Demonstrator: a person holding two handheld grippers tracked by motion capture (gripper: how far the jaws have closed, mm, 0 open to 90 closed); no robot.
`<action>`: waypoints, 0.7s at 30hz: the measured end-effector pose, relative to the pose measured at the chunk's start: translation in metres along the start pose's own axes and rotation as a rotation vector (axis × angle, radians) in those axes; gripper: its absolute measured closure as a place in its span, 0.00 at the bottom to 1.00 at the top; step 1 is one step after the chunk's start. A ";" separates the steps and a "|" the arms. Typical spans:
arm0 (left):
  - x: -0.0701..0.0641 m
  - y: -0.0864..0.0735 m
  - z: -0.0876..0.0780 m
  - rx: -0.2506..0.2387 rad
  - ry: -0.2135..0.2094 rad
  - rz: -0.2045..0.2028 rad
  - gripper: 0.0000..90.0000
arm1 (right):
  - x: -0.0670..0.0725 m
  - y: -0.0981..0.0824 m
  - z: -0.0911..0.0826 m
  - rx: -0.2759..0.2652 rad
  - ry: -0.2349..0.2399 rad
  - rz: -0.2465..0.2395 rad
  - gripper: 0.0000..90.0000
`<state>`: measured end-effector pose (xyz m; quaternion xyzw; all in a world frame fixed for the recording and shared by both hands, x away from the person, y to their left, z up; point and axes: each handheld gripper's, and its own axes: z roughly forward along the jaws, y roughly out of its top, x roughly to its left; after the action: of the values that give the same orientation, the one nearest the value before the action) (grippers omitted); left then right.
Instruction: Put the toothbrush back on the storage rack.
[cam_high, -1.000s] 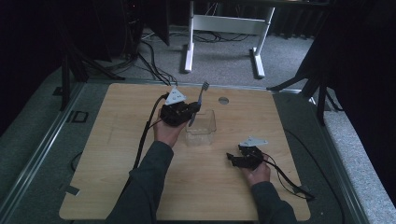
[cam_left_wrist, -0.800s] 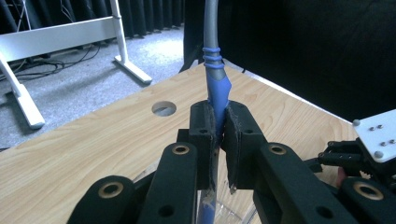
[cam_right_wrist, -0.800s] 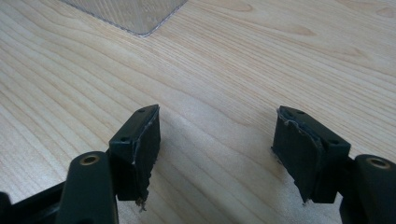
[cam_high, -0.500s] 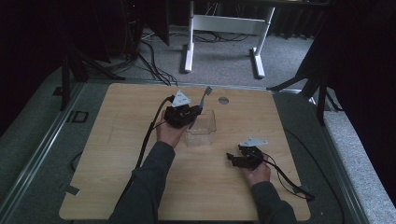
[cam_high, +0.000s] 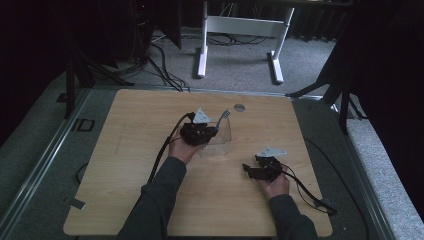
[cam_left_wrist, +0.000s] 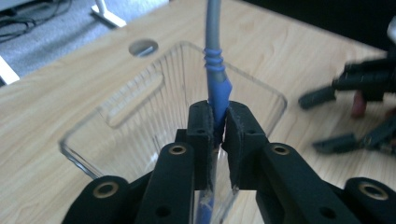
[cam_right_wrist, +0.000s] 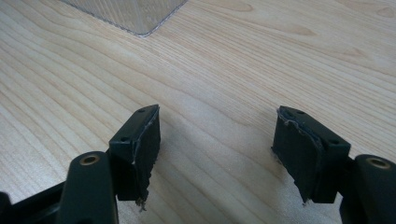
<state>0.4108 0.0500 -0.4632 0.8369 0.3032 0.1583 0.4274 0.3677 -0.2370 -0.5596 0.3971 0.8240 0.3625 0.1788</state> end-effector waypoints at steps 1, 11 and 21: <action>-0.001 -0.001 0.001 0.009 -0.014 0.001 0.86 | 0.000 0.000 0.000 0.000 0.000 0.000 0.35; -0.002 -0.002 -0.021 -0.060 0.033 -0.004 0.58 | 0.000 0.000 0.000 -0.001 -0.001 0.000 0.35; 0.026 -0.019 -0.060 -0.102 0.090 -0.096 0.53 | 0.000 0.000 0.000 -0.001 -0.001 0.000 0.35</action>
<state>0.3924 0.1129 -0.4435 0.7907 0.3533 0.1902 0.4623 0.3678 -0.2370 -0.5596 0.3969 0.8239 0.3626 0.1793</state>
